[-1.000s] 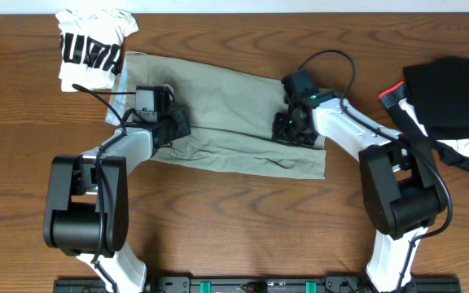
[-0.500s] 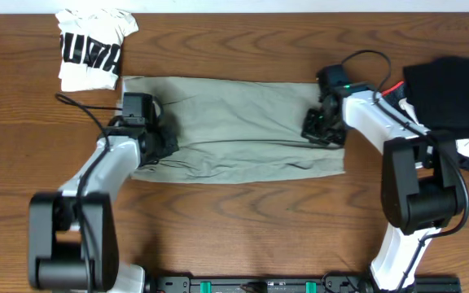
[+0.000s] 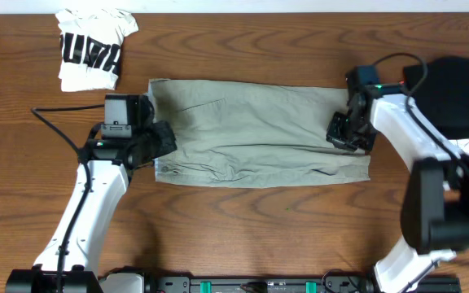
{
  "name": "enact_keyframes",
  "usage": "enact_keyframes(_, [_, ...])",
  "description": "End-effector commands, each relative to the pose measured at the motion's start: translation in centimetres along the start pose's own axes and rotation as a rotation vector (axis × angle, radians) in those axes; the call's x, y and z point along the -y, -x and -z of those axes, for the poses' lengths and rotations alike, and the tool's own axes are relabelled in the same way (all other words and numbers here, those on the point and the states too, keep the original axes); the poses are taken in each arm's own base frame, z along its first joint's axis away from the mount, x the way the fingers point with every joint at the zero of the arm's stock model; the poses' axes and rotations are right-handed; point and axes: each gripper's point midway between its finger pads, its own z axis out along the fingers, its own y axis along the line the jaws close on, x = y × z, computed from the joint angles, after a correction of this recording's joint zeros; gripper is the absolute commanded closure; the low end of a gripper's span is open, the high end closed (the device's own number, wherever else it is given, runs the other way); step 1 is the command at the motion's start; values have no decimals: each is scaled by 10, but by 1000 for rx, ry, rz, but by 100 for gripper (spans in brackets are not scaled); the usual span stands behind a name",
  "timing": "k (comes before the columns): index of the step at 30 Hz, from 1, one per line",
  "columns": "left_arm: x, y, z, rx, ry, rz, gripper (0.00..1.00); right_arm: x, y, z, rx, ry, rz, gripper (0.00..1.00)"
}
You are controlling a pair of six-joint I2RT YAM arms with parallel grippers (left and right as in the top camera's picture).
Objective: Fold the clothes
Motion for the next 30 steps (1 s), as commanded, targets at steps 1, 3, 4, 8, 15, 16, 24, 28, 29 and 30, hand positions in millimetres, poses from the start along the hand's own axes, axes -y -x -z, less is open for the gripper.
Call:
enact_keyframes(1, [33, -23, -4, -91, -126, -14, 93, -52, -23, 37, 7, 207, 246, 67])
enact_keyframes(3, [43, -32, -8, -115, -136, -43, 93, -57, -34, 38, -14, 201, 270, 58])
enact_keyframes(4, [47, -36, -10, -128, -139, -57, 93, -59, -41, 37, -34, 199, 274, 60])
enact_keyframes(8, [58, -55, -26, -199, -137, -50, 93, -69, -66, 20, -87, 206, 295, 82])
enact_keyframes(15, [59, -68, -70, -263, -126, -43, 92, -91, -68, -8, -14, 263, 290, 88])
enact_keyframes(16, [58, -71, -74, -274, -120, -32, 93, -92, -67, -11, -4, 271, 282, 89])
enact_keyframes(24, [34, -100, -98, -402, -46, 23, 93, -85, -68, -23, 8, 263, 236, 87])
enact_keyframes(28, [26, -111, -101, -448, -16, 42, 93, -71, -65, -28, 21, 187, 226, 85])
enact_keyframes(29, [25, -113, -100, -457, -9, 46, 93, -66, -64, -31, 28, 155, 222, 85])
enact_keyframes(30, [23, -114, -100, -464, -4, 48, 93, -61, -62, -33, 32, 130, 218, 86])
